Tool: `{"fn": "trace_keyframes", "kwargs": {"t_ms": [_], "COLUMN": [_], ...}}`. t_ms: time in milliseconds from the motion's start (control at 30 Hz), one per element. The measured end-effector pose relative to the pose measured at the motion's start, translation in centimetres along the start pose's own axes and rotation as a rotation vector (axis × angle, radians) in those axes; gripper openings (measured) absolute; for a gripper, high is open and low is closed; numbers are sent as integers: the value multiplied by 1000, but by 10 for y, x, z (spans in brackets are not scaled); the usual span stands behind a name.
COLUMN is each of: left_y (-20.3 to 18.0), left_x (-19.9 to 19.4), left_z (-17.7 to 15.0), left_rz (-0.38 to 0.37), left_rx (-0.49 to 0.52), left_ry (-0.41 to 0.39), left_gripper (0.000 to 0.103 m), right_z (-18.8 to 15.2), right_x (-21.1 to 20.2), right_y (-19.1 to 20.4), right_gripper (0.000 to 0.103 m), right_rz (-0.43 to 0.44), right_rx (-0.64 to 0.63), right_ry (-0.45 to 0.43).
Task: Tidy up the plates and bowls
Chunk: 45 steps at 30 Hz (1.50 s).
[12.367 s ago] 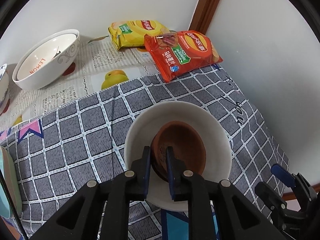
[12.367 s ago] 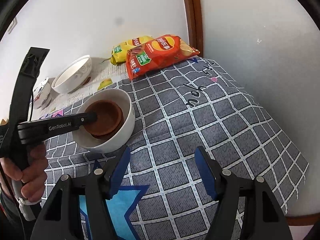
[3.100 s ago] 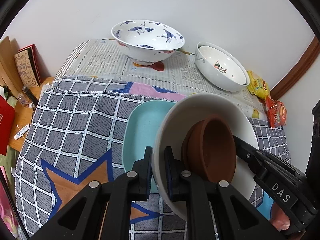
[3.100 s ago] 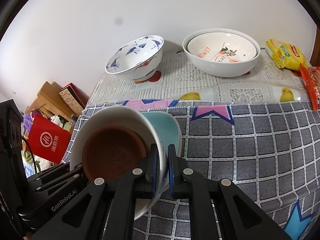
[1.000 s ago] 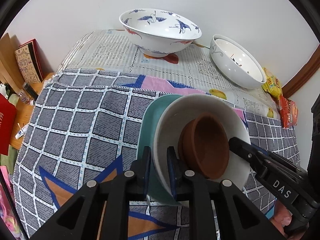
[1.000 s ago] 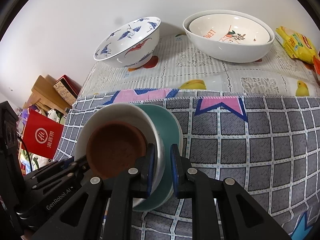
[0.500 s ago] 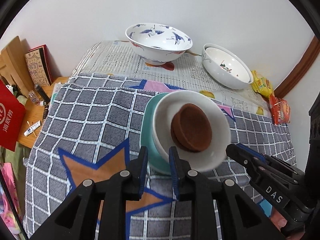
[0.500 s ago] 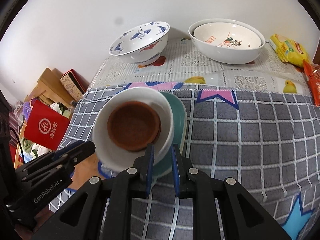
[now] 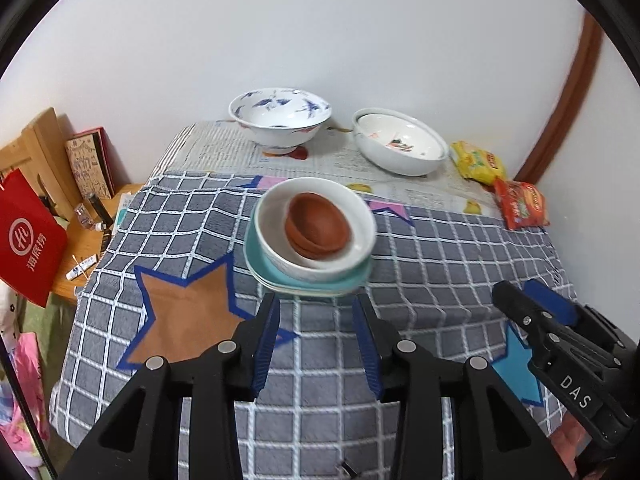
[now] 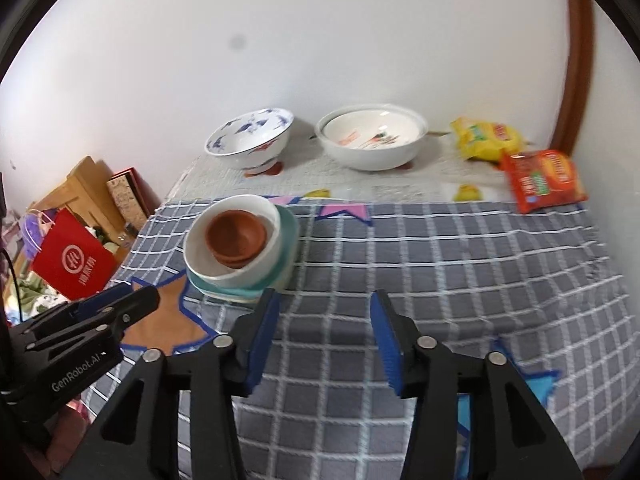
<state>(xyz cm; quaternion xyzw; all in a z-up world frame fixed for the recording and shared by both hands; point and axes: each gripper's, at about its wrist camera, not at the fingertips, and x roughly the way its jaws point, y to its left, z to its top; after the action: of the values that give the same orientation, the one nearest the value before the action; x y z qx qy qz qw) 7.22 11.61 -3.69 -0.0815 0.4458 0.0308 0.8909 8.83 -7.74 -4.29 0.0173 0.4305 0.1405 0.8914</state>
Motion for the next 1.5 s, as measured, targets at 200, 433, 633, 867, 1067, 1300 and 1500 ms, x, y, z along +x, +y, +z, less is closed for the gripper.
{"fn": "trace_keyframes", "kwargs": {"t_ms": [200,433,633,867,1067,1300,1500], "left_y": [-32,-63,-73,-77,-77,-79,-81], "left_x": [-44,-87,-111,-119,-122,-123,-124], "left_z": [-18,-33,-42,-50,-52,-53,-53], "left_rz": [-17,22,26,38,44,46,49], "left_rx": [41,108,108,98,97,103,103], "left_ry": [-81,-199,-257,-260,-264,-265,-266], "left_gripper": [46,73,89,90,90,91,91], "right_z": [-24,-39,-49,-59,-62,-64,-64], "right_x": [-51,-91,-118,-133,-141,-146,-147], "right_y": [-31,-61,-69,-71,-72,-70,-67], "right_gripper": [55,55,85,90,90,90,90], "right_rz": [-37,-79,-142,-163,-164,-173,-182], "right_rx": [45,97,81,70,69,65,51], "right_ry": [-47,-47,-106,-120,-127,-133,-135]}}
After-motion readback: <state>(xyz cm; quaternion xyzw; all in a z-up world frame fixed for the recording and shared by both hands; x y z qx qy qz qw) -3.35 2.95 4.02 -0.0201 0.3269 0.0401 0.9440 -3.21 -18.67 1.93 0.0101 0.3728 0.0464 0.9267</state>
